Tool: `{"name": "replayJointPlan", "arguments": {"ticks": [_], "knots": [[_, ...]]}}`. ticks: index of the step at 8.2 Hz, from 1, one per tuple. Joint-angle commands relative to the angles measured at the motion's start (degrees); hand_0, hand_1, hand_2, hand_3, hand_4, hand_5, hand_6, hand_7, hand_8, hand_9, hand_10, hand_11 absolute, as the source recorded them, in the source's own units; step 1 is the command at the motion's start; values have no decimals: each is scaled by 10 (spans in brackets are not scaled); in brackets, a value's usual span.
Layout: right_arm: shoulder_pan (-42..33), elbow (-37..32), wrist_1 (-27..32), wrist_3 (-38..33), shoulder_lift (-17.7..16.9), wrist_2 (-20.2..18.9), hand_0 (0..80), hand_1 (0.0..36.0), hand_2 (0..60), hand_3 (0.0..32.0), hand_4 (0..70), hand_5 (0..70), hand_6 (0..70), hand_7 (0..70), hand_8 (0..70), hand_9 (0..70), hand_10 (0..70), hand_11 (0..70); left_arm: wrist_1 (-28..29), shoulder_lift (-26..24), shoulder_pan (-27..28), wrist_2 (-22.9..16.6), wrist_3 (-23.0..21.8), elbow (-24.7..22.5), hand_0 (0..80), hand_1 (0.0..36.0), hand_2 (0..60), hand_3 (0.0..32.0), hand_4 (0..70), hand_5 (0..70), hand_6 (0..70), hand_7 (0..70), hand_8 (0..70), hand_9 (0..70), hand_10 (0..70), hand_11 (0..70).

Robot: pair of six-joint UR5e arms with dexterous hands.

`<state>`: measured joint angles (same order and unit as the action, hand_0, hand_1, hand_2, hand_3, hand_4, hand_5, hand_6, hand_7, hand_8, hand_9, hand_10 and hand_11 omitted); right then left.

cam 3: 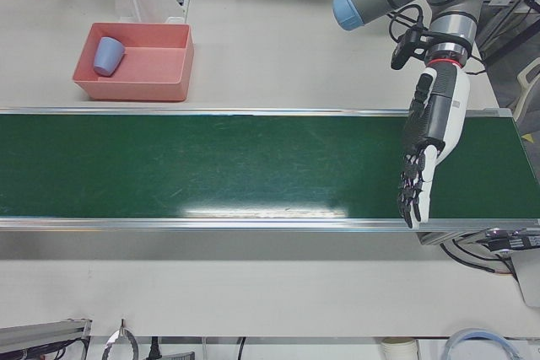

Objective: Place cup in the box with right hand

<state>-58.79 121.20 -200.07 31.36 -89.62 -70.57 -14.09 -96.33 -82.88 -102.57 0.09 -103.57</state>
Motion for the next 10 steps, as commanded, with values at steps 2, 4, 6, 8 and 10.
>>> {"name": "replayJointPlan", "arguments": {"ticks": [2, 4, 6, 8, 10], "knots": [[-76, -129, 17, -63, 0, -14, 271, 48, 152, 0, 40, 13, 19, 59, 0, 14, 0, 0, -1, -1, 0, 0, 0, 0, 0, 0, 0, 0, 0, 0, 0, 0, 0, 0, 0, 0], [-78, -172, 76, -75, -1, -36, 351, 29, 64, 0, 84, 15, 24, 78, 0, 19, 3, 11, -1, 0, 0, 0, 0, 0, 0, 0, 0, 0, 0, 0, 0, 0, 0, 0, 0, 0], [-83, -168, 75, -85, 0, -40, 394, 41, 37, 0, 95, 19, 24, 83, 0, 20, 6, 17, -1, 0, 0, 0, 0, 0, 0, 0, 0, 0, 0, 0, 0, 0, 0, 0, 0, 0], [-110, -168, 73, -94, 1, -62, 340, 86, 204, 0, 66, 21, 27, 100, 0, 18, 9, 23, 2, 0, 0, 0, 0, 6, 0, 0, 0, 0, 0, 0, 0, 0, 0, 0, 0, 0], [-131, -169, 71, -110, -3, -62, 359, 32, 89, 0, 146, 13, 31, 111, 0, 19, 13, 25, 2, 0, 0, 0, 0, 6, 0, 0, 0, 0, 0, 0, 0, 0, 0, 0, 0, 0]]}}
